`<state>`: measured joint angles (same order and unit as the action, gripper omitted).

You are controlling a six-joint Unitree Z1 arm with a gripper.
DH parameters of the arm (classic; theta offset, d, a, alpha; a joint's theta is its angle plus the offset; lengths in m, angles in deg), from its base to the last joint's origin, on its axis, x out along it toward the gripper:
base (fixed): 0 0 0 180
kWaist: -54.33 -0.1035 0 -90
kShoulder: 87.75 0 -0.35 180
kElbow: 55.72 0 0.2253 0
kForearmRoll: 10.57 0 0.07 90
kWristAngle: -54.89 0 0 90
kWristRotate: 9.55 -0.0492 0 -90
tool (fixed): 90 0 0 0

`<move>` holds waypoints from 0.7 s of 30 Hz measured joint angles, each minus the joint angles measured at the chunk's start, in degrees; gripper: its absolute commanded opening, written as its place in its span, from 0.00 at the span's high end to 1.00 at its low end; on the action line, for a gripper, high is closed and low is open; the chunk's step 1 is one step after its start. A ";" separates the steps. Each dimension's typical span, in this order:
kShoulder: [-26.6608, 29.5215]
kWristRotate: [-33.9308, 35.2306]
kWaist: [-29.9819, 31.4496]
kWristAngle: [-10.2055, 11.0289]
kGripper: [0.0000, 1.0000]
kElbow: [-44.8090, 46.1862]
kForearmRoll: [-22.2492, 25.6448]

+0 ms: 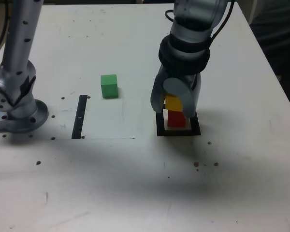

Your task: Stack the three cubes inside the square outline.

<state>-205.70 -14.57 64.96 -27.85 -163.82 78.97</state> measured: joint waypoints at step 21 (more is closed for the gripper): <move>5.39 0.57 -0.22 2.37 0.01 3.63 -0.81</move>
<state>-200.32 -14.00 64.75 -25.48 -160.19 78.16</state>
